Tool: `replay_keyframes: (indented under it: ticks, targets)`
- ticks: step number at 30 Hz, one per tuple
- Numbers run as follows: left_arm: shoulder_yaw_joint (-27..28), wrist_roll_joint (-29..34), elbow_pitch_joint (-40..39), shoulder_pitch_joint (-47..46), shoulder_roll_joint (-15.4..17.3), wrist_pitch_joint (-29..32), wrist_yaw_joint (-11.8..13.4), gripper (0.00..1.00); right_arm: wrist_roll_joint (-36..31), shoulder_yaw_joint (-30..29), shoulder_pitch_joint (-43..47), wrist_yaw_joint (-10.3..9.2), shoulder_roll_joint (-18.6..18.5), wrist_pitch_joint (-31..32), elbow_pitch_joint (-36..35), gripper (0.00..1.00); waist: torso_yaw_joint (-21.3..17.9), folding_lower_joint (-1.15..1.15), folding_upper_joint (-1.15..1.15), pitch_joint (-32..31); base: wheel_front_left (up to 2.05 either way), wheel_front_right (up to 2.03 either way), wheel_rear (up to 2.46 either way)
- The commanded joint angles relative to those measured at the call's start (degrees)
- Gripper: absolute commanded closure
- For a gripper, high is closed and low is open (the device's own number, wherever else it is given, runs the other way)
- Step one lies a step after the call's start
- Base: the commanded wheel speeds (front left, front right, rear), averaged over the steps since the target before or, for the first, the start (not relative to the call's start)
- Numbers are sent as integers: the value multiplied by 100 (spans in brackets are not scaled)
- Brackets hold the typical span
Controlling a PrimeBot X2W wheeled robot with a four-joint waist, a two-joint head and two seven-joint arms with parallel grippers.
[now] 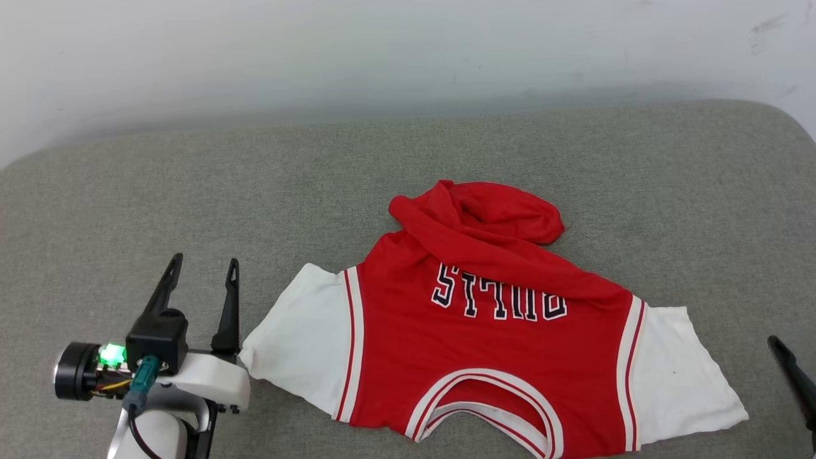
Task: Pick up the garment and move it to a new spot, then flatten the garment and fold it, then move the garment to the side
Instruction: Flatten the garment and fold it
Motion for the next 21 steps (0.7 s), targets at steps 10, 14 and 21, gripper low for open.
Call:
replay_keyframes:
  ticks: [10,14,21]
  targets:
    - [-360,-208,203,-1057,555,977,-692,0,-1116,-777,336,-6,1380,214,-1544,0,-23,0,0,-33,0,0,0]
    - [-745,-516,290,-1487,790,1935,-823,0,-1292,-702,400,-5,1644,300,-1686,0,-12,0,0,-1,0,0,0]
    - [-1735,-1540,204,-1959,1352,3998,-848,0,-1340,-613,362,-6,1777,345,-1628,0,-71,0,0,121,0,0,0]
